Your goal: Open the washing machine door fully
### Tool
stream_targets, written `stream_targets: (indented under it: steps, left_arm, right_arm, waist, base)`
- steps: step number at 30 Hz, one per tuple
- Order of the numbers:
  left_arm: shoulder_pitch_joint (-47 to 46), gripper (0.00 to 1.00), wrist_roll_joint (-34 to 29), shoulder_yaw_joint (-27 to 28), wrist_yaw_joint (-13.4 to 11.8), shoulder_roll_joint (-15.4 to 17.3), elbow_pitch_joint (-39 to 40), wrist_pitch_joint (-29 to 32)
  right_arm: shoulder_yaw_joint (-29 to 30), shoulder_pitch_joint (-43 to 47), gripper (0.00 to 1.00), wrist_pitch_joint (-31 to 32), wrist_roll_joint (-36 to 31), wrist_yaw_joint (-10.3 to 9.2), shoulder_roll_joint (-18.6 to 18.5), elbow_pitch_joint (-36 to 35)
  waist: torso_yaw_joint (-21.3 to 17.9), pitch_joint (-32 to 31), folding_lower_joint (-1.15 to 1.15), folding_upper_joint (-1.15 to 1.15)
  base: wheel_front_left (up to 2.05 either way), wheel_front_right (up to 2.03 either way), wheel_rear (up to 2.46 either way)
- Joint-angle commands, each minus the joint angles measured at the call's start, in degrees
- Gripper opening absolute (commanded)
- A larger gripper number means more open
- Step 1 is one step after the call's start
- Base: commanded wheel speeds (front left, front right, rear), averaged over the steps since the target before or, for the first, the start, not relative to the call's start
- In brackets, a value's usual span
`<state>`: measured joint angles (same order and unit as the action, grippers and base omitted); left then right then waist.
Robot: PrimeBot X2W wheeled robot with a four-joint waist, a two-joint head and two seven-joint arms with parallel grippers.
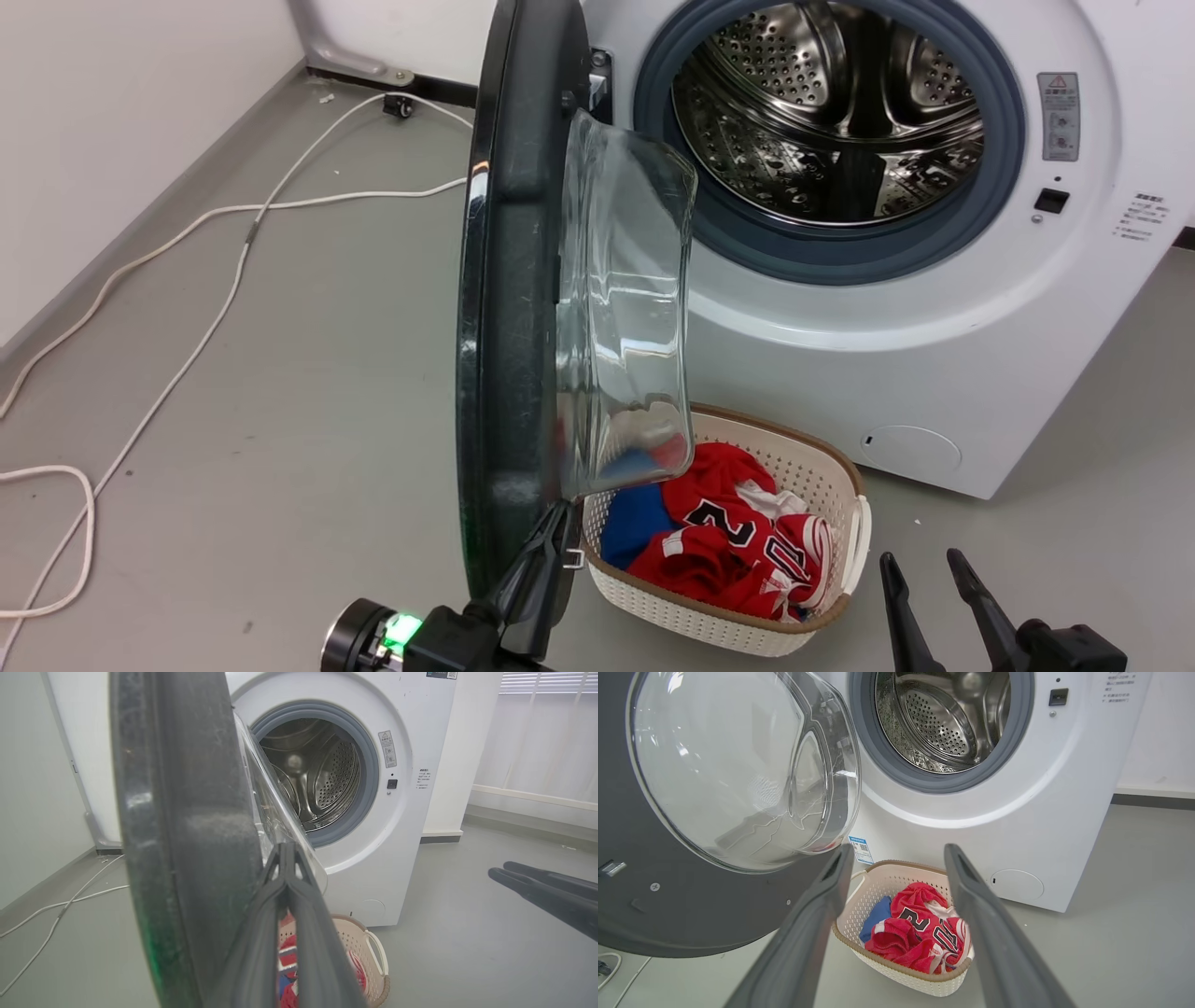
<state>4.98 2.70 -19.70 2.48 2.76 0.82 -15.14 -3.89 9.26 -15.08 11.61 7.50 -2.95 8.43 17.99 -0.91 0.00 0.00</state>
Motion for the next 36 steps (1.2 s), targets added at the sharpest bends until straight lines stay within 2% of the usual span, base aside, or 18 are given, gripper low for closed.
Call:
stream_targets:
  steps: [1, 10, 18, 36]
  left_arm:
    - [0.6, 0.00, -0.1, 1.2, -0.6, 0.3, 0.0, 0.0]
    - [1.4, 0.00, 0.9, 7.3, -1.6, 1.1, -0.3, 0.0]
    - [-1.0, 0.00, 2.0, 16.3, -2.7, 2.3, -1.7, 0.0]
    - [-11.5, 0.00, 3.3, 34.4, -0.1, 4.5, -9.4, 0.0]
  right_arm:
    - [-0.1, 0.3, 1.00, -0.1, 0.1, -0.01, 0.1, 0.2]
    - [-0.4, 0.1, 1.00, -0.1, 0.1, -0.01, 0.1, 0.5]
    - [-0.6, -0.9, 1.00, -0.1, -0.8, -0.01, 0.1, 0.4]
    - [0.0, -5.1, 1.00, -0.1, -3.1, -0.01, 0.1, 0.2]
  waist:
    - [0.5, 0.1, 0.00, 0.00]
    - [2.5, 0.3, 0.00, 0.00]
    - [2.4, 1.6, 0.00, 0.00]
    - [-0.4, 8.1, 0.00, 0.00]
  base:
    - [0.00, 0.00, 0.00]
    - [0.00, 0.00, 0.00]
    - [0.00, 0.00, 0.00]
    - [0.00, 0.00, 0.00]
